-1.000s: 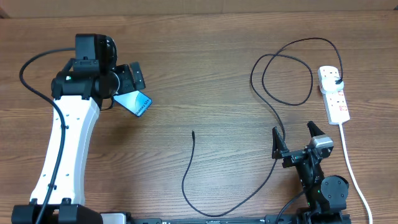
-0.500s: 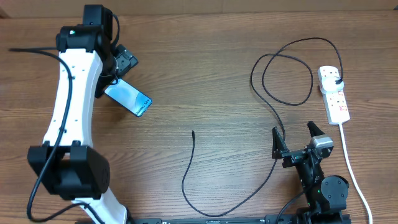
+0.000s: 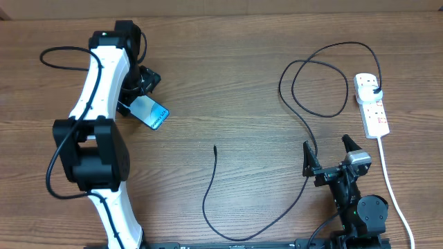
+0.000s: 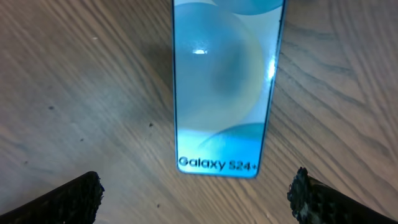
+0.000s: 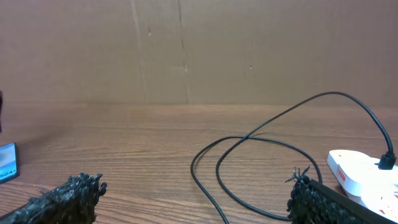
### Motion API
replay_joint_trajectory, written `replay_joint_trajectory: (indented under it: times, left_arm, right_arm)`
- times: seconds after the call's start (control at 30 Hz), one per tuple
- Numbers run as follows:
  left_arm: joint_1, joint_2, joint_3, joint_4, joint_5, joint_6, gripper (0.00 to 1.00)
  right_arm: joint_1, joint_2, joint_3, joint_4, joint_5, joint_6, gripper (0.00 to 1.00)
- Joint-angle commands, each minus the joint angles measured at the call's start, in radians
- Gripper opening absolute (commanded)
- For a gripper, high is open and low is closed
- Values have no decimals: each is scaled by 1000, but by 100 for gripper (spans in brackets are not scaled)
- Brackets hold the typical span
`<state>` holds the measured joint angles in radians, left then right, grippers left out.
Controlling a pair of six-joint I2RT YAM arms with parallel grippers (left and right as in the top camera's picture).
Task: Plug charger to phone and switch on socket
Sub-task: 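Move the left gripper over the phone and lower onto its edges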
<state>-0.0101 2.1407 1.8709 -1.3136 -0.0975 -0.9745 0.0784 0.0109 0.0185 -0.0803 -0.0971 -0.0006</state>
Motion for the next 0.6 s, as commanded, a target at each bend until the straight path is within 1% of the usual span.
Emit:
replay_joint_trajectory:
  times: [0.0,0.13,0.33,0.57]
  left_arm:
    - [12,53,21,28,15,-29,100]
    - [12,62,21,42,21,-51,100]
    - [11,63,21,40,21,-138,100]
    - [11,63,14,58,20,-141,100]
  right_arm:
    - [-2,-8,-10,3,7,-3,100]
    - [-2,-8,-10,3,7,-4,100]
    - [-2,-8,-10,3,7,-3,100]
    - [-2,-8,-10,3,7,-3,100]
